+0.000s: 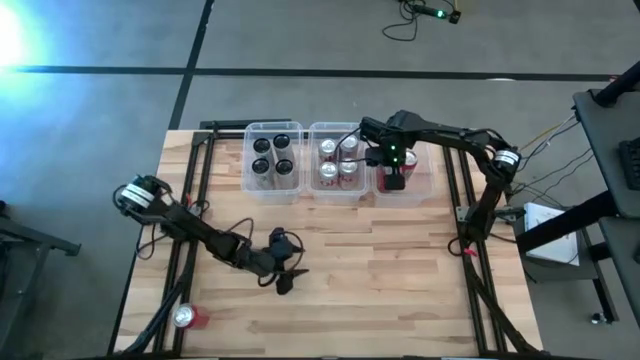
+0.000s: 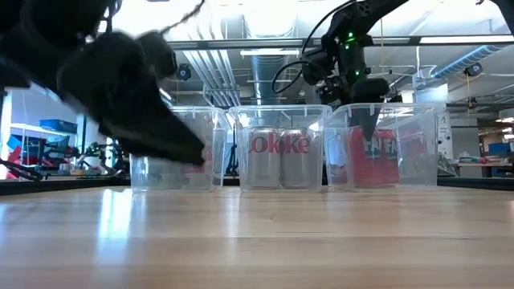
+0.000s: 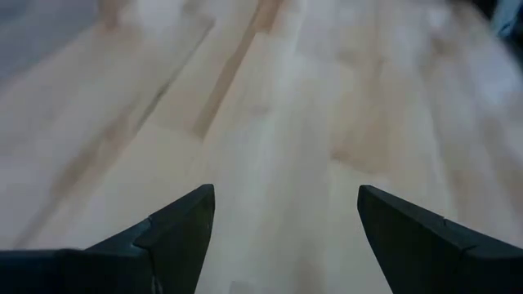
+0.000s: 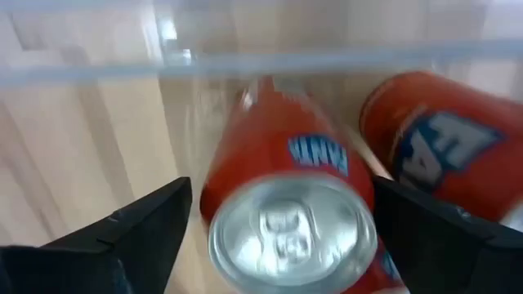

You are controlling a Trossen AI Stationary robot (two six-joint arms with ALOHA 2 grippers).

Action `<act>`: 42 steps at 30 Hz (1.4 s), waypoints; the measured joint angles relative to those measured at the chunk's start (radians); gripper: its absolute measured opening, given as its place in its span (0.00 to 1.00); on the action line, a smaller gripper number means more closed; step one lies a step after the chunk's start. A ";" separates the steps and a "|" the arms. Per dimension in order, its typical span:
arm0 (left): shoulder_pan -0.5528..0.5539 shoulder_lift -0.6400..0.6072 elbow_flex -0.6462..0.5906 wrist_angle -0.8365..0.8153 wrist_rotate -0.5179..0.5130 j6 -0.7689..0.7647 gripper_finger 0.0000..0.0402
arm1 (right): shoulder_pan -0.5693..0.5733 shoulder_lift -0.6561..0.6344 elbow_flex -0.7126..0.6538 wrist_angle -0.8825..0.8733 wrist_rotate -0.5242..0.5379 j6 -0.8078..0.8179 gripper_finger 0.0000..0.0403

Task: Sort soda cans
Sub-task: Put the right red soda can into the right transparent bin, then put the red soda can into the right transparent bin

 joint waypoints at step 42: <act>-0.523 -0.274 0.704 -1.895 0.460 -0.773 0.75 | 0.948 -0.415 -0.354 0.793 0.566 0.659 0.93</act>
